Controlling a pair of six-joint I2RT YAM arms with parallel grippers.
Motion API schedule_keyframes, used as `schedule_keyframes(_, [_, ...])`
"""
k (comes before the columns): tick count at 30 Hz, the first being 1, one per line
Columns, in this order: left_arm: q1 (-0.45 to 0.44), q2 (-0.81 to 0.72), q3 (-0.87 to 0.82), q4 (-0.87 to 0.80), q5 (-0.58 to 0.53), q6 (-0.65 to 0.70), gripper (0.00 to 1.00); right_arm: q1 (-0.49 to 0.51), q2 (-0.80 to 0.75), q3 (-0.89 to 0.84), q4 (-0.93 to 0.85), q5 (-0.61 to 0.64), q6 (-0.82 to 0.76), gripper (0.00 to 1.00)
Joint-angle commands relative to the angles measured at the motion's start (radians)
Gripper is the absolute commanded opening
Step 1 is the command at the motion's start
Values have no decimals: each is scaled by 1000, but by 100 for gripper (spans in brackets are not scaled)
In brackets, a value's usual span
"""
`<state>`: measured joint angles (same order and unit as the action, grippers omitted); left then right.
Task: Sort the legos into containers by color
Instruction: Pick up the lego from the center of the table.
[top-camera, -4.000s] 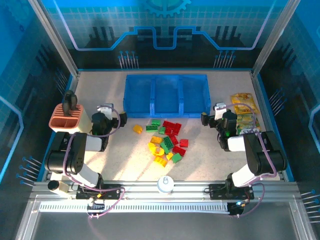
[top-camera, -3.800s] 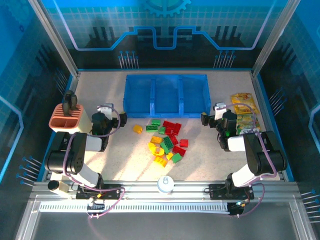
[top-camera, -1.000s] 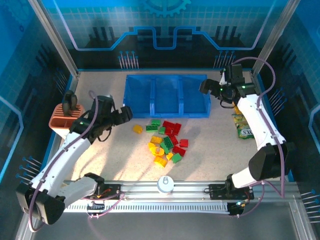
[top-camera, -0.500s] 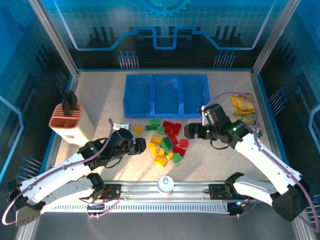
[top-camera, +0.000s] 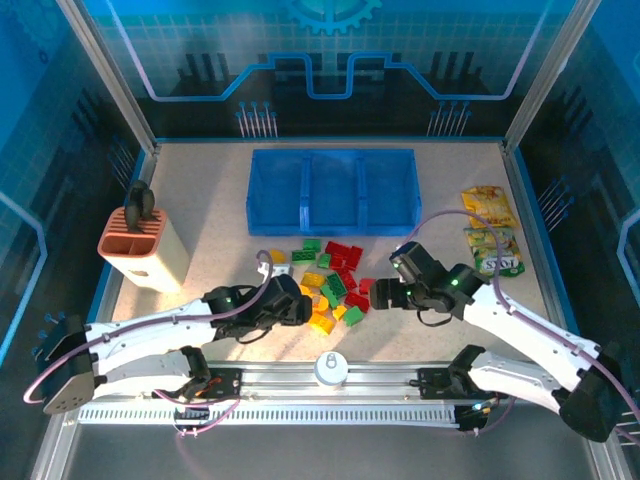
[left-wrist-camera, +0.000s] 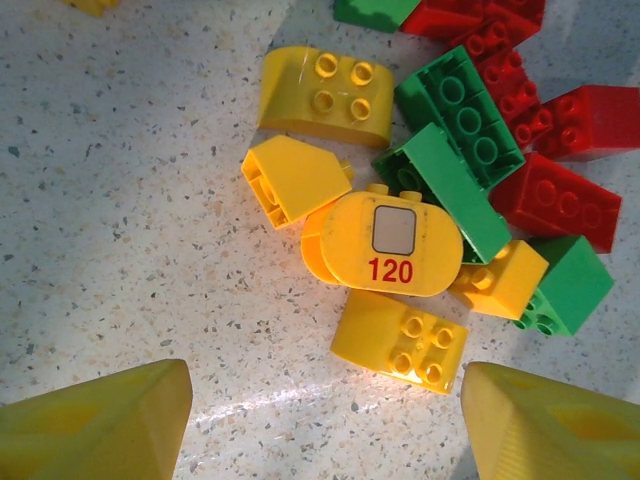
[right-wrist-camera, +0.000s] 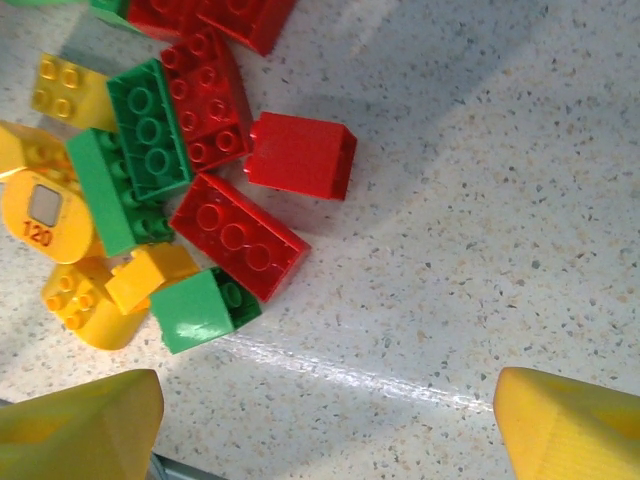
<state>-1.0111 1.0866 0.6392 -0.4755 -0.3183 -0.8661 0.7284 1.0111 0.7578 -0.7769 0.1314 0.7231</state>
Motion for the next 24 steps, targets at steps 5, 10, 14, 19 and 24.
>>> schedule_keyframes(5, [46, 122, 24, 78, -5, 10, 70, -14, 203, 39, 135, 10, -29, 84])
schedule_keyframes(10, [140, 191, 5, 178, 70, 13, 68, -51, 396, 144, 189, -39, -88, 82])
schedule_keyframes(14, [156, 200, 16, 210, 86, 32, 68, -57, 511, 223, 194, -40, -100, 78])
schedule_keyframes(19, [196, 225, 38, 206, 117, 56, 68, -57, 576, 258, 165, -3, -69, 72])
schedule_keyframes(24, [221, 211, 31, 211, 133, 70, 68, -50, 570, 240, 136, 40, -48, 72])
